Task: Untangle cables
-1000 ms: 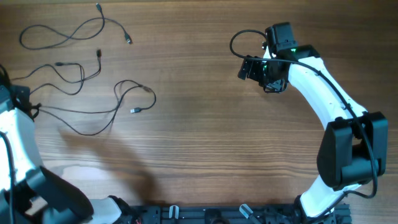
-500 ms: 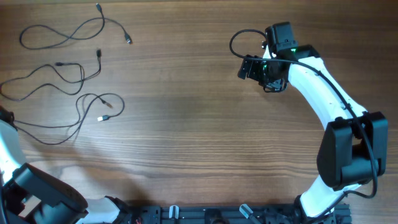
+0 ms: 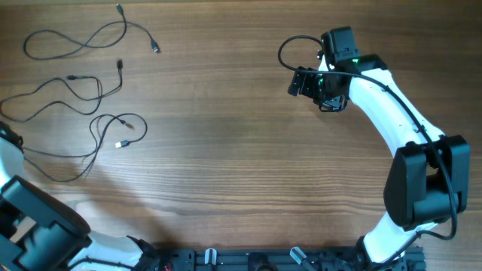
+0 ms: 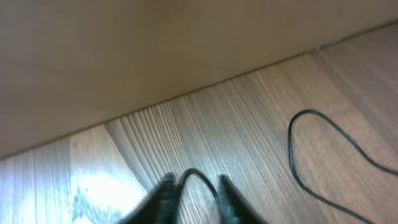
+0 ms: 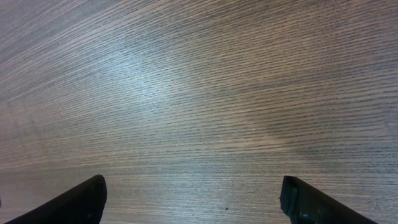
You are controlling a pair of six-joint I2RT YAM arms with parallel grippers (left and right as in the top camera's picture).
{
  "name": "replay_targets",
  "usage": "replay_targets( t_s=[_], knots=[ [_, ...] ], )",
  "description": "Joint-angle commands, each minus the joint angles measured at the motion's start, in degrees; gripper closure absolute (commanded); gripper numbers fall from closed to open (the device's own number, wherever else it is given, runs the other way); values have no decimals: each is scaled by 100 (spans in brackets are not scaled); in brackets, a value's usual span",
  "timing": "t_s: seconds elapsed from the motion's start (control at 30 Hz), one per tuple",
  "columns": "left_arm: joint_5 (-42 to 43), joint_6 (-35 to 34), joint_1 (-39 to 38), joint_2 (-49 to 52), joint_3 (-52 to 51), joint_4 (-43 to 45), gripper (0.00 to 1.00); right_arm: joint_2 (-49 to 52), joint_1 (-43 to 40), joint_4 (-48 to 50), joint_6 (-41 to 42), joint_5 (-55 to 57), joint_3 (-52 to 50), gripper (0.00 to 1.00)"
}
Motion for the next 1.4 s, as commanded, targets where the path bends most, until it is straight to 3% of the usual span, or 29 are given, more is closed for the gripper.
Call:
replay_targets(
  t_s=[0.0, 0.07, 0.1, 0.3, 0.37, 0.5, 0.6, 0.73, 0.8, 0.83, 0.9, 0.97, 1.0, 1.17, 1.37],
  knots=[
    [-96, 94, 15, 70, 4, 107, 63, -17, -7, -13, -66, 33, -7, 9],
    [-98, 96, 15, 70, 4, 160, 44, -17, -7, -15, -66, 33, -7, 9],
    [-96, 94, 15, 70, 4, 168, 28, -17, -7, -24, -63, 33, -7, 9],
    [-98, 96, 15, 70, 4, 162, 7, -17, -7, -96, -76, 35, -7, 9],
    [-98, 96, 13, 70, 4, 162, 6, -17, -7, -98, -79, 35, -7, 9],
    [61, 94, -15, 70, 4, 140, 16, -17, -7, -94, -76, 35, -7, 9],
    [785, 59, -195, 70, 4, 44, 17, -17, -7, -85, -72, 35, -7, 9],
    [1379, -448, -673, 70, 4, -120, 25, -17, -7, -55, -66, 35, -7, 9],
    [1668, -903, -1027, 72, 4, -350, 38, -17, -7, -39, -63, 35, -7, 9],
    [1779, -1121, -1191, 79, 4, -487, 51, -17, -7, -28, -61, 35, -7, 9],
    [1836, -1482, -1486, 96, 4, -752, 66, -15, -7, -13, -59, 33, -7, 9],
    [1834, -1631, -1860, 181, 4, -1058, 93, -17, -7, -15, -61, 33, -7, 9],
    [1797, -1631, -1976, 240, 4, -1102, 96, -17, -7, -24, -61, 33, -7, 9],
    [1453, -1633, -2304, 612, 4, -1182, 96, -15, -7, -103, -74, 33, -7, 9],
    [2205, -1626, -2481, 922, 4, -1150, 96, -15, -7, -28, -57, 33, -7, 9]
  ],
)
